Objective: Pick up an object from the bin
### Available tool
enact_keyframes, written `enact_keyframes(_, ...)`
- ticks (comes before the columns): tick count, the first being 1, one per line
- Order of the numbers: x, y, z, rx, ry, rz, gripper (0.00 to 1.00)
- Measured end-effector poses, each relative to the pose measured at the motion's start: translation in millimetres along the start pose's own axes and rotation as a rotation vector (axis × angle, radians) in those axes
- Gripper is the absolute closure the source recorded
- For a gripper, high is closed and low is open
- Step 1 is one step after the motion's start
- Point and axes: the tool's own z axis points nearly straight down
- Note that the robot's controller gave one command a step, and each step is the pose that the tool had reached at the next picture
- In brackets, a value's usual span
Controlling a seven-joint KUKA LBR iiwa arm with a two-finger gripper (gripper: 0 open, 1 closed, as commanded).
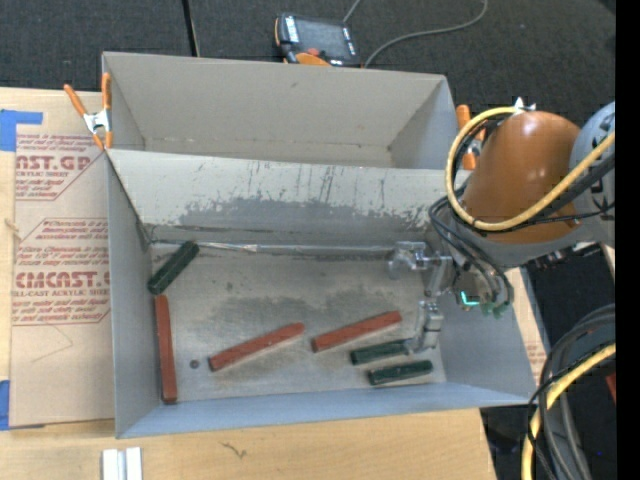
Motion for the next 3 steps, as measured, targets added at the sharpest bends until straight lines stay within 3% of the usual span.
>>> enact_keyframes(1,5.4,-10,129,0.000,0.001,0.024,0.00)
enact_keyframes(2,2.5,-10,122,0.001,-0.005,0.022,1.00)
enact_keyframes(3,-6.2,6,-35,0.001,-0.014,-0.009,1.00)
